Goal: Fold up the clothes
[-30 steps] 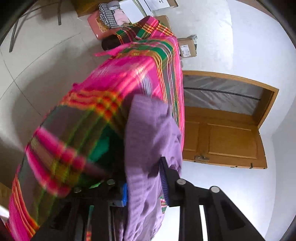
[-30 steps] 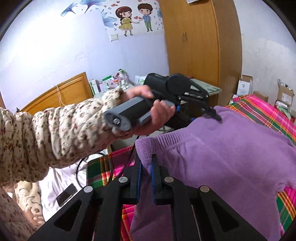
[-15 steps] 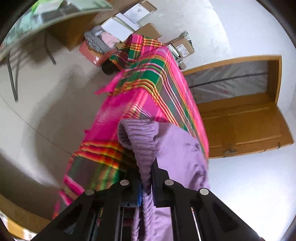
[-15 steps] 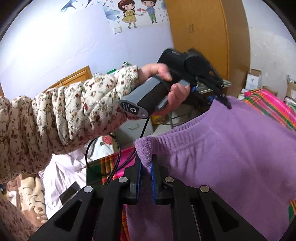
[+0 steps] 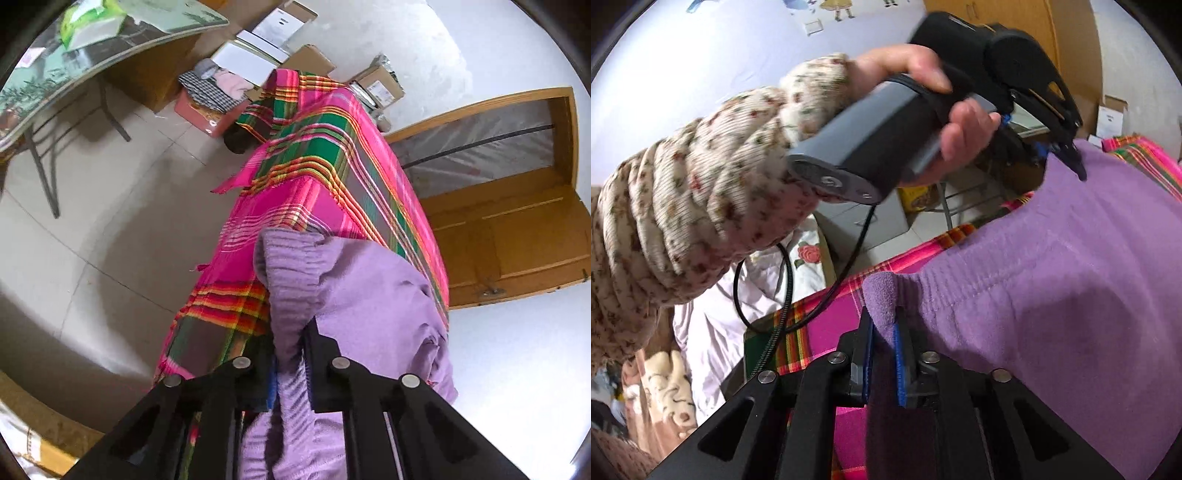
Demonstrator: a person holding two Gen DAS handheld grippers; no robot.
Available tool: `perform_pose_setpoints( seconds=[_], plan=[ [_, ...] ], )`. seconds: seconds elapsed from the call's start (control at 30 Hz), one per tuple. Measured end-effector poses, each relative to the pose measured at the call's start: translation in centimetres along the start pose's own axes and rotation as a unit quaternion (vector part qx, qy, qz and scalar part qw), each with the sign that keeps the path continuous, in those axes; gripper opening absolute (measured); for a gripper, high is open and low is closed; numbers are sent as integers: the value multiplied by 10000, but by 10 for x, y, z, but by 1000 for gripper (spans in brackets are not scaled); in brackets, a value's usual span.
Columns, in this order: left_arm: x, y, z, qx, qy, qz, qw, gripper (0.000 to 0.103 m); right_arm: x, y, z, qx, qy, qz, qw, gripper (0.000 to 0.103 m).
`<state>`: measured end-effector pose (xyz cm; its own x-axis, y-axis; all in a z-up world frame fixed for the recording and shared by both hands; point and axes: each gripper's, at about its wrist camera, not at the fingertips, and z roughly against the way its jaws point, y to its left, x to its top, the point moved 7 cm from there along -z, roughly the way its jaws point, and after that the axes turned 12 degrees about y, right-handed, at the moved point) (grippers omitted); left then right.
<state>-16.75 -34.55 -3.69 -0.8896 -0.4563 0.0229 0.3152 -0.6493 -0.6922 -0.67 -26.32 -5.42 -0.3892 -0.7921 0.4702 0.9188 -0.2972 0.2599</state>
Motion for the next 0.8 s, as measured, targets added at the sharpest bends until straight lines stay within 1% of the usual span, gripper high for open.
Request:
perform_pose_setpoints(
  seconds=[0.03, 0.1, 0.2, 0.27, 0.37, 0.47, 0.57, 0.67, 0.7, 0.8],
  plan=[
    [-2, -1, 4, 4, -24, 27, 10000, 13, 0, -1, 2, 1, -8, -36, 10000, 19],
    [-6, -3, 13, 65, -95, 70, 9999, 17, -1, -8, 14, 22, -114, -197, 9997, 28],
    [-15, -7, 35, 381, -338, 30, 9987, 22, -5, -18, 35, 83, -276, -430, 9987, 31],
    [-22, -14, 50, 493, -487, 18, 9976, 25, -11, -27, 54, 24, -399, -533, 9978, 31],
    [-37, -38, 60, 694, -565, -228, 9957, 28, -30, -41, 86, -277, -594, -596, 9961, 31],
    [-53, -67, 64, 895, -576, -548, 9928, 30, -53, -67, 128, -612, -828, -881, 9908, 31],
    [-70, -107, 48, 1010, -379, -998, 9891, 31, -81, -103, 176, -1013, -1106, -1388, 9789, 31],
    [-91, -149, 19, 1129, -113, -1540, 9815, 31, -128, -144, 225, -1621, -1263, -1947, 9591, 31],
    [-99, -163, 5, 1202, 9, -1753, 9772, 31, -146, -157, 241, -1835, -1297, -2129, 9509, 31],
    [-122, -196, -38, 1571, 348, -2320, 9593, 32, -200, -190, 289, -2439, -1353, -2678, 9222, 31]
  ],
)
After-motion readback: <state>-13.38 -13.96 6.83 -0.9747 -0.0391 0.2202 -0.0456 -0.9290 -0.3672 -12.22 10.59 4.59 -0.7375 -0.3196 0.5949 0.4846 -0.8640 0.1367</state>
